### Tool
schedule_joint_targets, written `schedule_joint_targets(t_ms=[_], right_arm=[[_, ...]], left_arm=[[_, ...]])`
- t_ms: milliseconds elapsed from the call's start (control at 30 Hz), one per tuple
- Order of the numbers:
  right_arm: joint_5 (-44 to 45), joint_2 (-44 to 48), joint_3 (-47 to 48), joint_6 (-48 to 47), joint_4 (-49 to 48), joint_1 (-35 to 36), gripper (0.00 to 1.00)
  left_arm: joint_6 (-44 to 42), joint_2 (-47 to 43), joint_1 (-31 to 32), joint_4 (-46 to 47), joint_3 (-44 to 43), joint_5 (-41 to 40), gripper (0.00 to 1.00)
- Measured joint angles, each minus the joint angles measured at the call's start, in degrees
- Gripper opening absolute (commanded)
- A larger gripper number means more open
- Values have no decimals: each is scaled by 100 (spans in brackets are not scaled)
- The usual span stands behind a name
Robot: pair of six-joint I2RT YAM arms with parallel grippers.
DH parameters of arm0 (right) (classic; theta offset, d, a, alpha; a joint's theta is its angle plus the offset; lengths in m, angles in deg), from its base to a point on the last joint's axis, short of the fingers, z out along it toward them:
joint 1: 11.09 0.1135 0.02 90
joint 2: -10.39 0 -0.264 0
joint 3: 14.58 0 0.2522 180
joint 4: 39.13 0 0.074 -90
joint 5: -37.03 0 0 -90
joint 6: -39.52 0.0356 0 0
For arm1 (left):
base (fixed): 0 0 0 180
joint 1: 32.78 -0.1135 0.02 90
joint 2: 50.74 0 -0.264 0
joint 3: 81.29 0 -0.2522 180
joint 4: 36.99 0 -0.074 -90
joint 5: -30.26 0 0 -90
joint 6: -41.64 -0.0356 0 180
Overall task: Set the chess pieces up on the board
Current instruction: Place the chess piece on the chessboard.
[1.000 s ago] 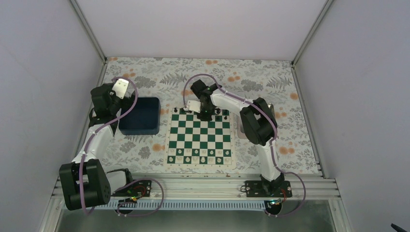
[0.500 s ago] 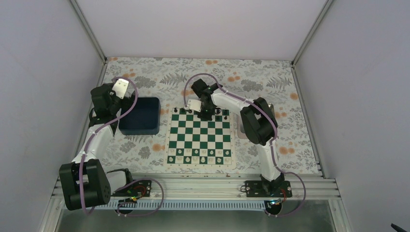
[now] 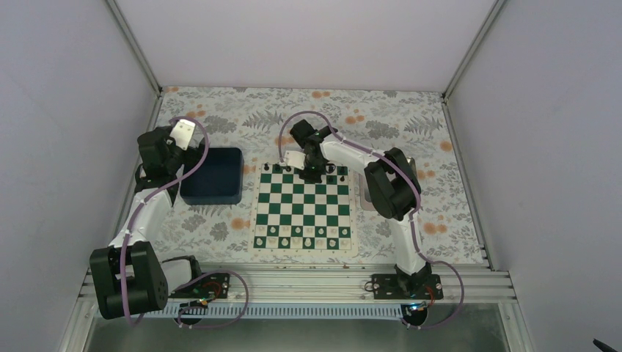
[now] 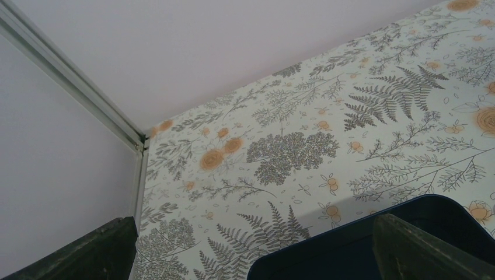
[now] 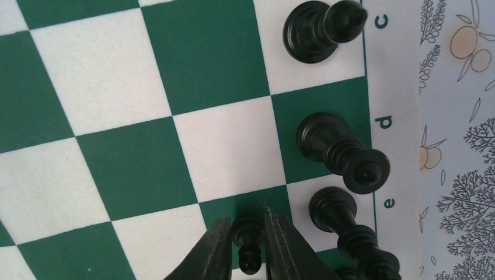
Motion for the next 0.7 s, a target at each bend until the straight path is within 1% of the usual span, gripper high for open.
schedule_joint_targets(t_ms=[67, 300, 433, 533, 633, 700], right_arm=[[-7, 0, 11, 4, 2, 0, 22], [15, 13, 59, 2, 44, 0, 25], [44, 186, 76, 4, 177, 0, 28], [81, 568, 76, 17, 326, -20, 29], [138, 1196, 66, 26, 448, -125, 33], [192, 1707, -46, 24, 439, -341, 33]], left_arm=[[0, 0, -4, 0, 0, 0, 100], [0, 0, -4, 0, 0, 31, 100], [0, 0, -4, 0, 0, 37, 100], [0, -2, -4, 0, 0, 39, 100], [0, -2, -4, 0, 0, 37, 100], [0, -2, -4, 0, 0, 39, 100]])
